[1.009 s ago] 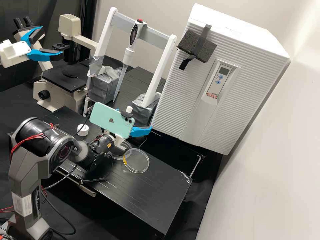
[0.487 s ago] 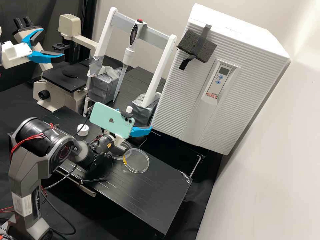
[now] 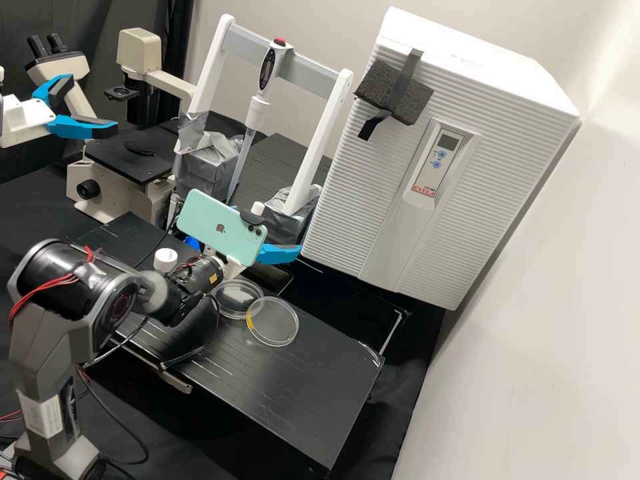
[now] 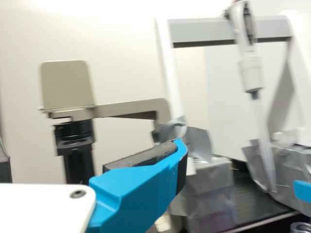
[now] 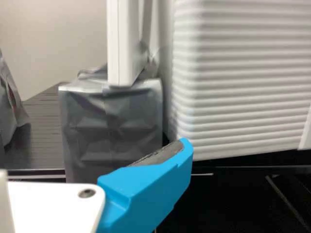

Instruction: Use the pipette

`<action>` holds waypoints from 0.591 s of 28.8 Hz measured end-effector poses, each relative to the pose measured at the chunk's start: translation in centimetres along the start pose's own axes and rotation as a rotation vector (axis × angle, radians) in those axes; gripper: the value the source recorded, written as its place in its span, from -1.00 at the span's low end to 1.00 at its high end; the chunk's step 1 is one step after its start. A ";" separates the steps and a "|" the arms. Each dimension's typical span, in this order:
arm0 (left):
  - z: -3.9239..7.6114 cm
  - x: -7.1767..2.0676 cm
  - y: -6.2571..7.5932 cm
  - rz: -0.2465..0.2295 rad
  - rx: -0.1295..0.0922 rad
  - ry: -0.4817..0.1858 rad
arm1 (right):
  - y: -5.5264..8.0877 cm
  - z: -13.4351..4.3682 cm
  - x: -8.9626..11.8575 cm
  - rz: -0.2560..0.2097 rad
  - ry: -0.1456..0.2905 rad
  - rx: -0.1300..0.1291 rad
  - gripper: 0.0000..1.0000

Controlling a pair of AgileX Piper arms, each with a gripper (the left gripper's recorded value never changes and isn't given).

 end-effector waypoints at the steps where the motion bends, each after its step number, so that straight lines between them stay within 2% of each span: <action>1: -0.2 -0.01 0.0 0.002 -0.001 0.008 | -0.3 0.3 0.4 -0.019 -0.007 -0.005 1.00; 3: -0.3 -0.02 0.1 0.003 -0.003 0.015 | -0.9 0.6 1.0 -0.060 -0.011 -0.014 1.00; 4: -0.3 -0.02 0.1 0.003 -0.003 0.016 | -1.3 0.8 1.2 -0.077 -0.016 -0.010 1.00; 7: -0.3 0.01 0.0 0.001 -0.003 0.016 | -1.5 0.9 1.3 -0.098 -0.024 -0.012 1.00; 12: -0.4 0.02 0.0 0.000 -0.007 0.016 | 0.0 0.6 0.2 -0.062 -0.019 -0.005 1.00; 15: -0.4 0.02 0.0 0.000 -0.010 0.016 | 1.7 -0.1 -1.3 -0.011 0.003 0.000 1.00; 17: -0.4 0.01 0.0 0.000 -0.013 0.015 | 2.6 -0.5 -2.2 0.016 0.019 0.013 1.00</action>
